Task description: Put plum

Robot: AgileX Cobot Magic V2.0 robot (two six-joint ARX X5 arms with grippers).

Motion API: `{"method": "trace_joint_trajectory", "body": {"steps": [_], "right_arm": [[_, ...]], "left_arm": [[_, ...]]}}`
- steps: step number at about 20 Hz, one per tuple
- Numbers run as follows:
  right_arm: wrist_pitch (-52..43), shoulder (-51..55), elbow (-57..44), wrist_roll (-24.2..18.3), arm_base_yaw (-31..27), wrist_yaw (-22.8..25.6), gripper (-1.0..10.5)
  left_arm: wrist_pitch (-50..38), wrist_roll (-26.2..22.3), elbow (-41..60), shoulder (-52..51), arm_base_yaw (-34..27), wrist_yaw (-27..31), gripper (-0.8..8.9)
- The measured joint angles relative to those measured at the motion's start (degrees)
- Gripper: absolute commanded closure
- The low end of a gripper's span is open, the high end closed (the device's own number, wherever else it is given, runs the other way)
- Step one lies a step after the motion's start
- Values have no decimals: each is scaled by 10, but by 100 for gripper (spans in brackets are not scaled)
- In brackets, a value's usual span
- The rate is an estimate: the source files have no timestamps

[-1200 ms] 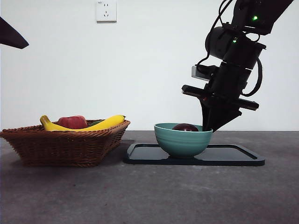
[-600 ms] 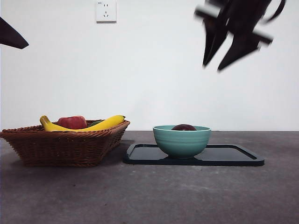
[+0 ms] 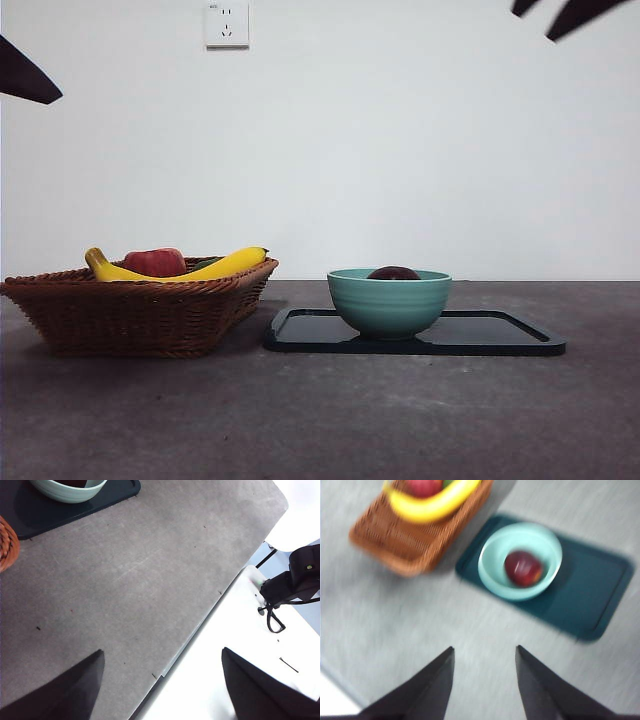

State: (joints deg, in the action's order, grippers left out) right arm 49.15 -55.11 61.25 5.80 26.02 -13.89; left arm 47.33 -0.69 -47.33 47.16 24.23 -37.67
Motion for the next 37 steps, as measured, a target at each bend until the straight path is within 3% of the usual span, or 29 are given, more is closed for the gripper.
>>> {"method": "trace_joint_trajectory", "body": {"steps": [7, 19, 23, 27, 37], "right_arm": [[-3, 115, -155, 5, 30, -57, 752], [-8, 123, -158, 7, 31, -59, 752], [-8, 123, -158, 7, 31, -59, 752], [-8, 123, -158, 14, 31, -59, 752], [-8, 123, -158, 20, 31, -59, 752]], "left_arm": [[0, 0, 0, 0, 0, 0, 440], [-2, 0, 0, 0, 0, 0, 439], [-78, 32, -2, 5, 1, 16, 439], [-126, 64, -74, 78, 22, 87, 439], [-126, 71, -382, 424, 84, 180, 440]]}}
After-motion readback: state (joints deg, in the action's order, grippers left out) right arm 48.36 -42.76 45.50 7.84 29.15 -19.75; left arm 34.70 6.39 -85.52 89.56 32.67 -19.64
